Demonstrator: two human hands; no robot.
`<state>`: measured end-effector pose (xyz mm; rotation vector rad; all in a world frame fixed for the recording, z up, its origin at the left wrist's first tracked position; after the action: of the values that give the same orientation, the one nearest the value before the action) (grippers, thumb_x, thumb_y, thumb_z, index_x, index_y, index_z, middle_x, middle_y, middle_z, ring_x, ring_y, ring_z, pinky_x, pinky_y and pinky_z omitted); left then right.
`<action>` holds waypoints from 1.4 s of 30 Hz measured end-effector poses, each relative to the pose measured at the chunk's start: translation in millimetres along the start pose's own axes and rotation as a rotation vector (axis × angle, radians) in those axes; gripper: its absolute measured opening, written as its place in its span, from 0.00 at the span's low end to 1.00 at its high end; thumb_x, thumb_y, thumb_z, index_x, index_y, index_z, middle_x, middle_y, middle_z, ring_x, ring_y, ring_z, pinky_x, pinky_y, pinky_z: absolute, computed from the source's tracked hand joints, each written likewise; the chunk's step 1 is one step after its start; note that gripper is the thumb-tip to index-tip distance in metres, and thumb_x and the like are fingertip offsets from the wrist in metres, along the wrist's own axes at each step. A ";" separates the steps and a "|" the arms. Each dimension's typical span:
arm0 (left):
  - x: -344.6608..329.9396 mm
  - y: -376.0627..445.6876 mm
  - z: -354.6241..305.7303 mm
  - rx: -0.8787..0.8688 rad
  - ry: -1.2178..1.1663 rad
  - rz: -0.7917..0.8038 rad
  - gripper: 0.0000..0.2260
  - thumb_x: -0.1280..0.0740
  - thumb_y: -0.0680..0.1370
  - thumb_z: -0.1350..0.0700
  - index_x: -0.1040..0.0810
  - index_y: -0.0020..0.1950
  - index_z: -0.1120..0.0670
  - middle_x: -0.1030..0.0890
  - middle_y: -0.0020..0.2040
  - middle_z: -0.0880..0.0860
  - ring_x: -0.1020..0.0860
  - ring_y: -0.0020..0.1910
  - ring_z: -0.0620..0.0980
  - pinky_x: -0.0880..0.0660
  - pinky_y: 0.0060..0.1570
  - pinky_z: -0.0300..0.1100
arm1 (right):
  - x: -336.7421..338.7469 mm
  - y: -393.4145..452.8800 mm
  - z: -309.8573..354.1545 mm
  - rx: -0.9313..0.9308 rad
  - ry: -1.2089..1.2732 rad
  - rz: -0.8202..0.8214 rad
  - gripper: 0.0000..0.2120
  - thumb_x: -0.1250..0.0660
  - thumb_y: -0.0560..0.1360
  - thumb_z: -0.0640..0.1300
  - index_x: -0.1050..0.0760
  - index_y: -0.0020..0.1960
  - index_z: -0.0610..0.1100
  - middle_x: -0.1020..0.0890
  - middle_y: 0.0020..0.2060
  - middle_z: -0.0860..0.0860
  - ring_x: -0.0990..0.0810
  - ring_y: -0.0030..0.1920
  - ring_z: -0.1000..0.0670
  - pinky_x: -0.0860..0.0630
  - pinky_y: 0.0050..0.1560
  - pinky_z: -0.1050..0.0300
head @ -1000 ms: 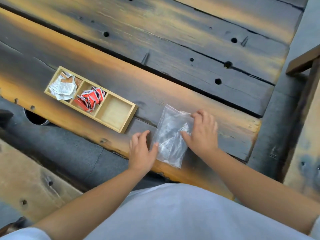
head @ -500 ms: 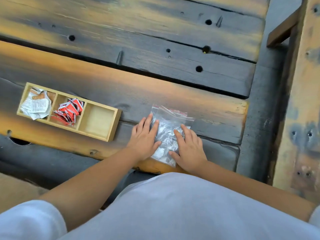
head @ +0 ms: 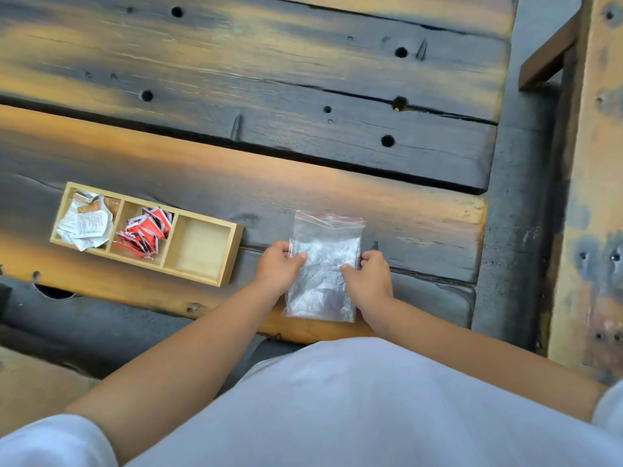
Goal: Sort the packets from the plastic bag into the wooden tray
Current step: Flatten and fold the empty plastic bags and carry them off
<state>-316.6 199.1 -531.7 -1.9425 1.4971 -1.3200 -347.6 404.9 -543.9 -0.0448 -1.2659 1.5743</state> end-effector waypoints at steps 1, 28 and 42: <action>-0.3 0.0 0.2 -0.014 0.019 0.036 0.08 0.32 0.78 0.54 0.25 0.50 0.58 0.24 0.41 0.52 0.25 0.42 0.52 0.31 0.39 0.43 | -0.3 1.6 -2.2 -0.023 0.032 -0.005 0.24 0.33 0.76 0.50 0.34 0.68 0.43 0.28 0.66 0.46 0.25 0.57 0.47 0.26 0.56 0.50; 70.9 -158.4 -102.0 -0.545 -0.682 0.280 0.20 0.40 0.75 0.75 0.15 0.33 0.57 0.16 0.36 0.52 0.18 0.36 0.47 0.21 0.37 0.40 | 127.5 -107.0 94.5 0.495 0.742 0.659 0.25 0.46 0.75 0.23 0.15 0.36 0.41 0.14 0.36 0.47 0.17 0.36 0.51 0.20 0.40 0.60; 45.5 -196.8 -60.9 -0.514 -0.670 -0.018 0.15 0.35 0.75 0.72 0.28 0.49 0.51 0.25 0.46 0.53 0.26 0.42 0.50 0.28 0.40 0.42 | 94.9 -132.3 46.0 0.381 0.379 0.695 0.11 0.31 0.75 0.36 0.22 0.57 0.44 0.15 0.48 0.47 0.22 0.46 0.48 0.27 0.43 0.58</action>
<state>-256.4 248.0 -335.5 -2.3634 1.5309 -0.2061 -325.7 425.1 -377.4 -0.5630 -0.6571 2.2441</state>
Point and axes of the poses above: each hand's wrist, its own y-axis towards the middle knuckle, its own x-axis out of the back of the hand, z = x × y, the point moved 8 cm from there along y, towards the middle knuckle
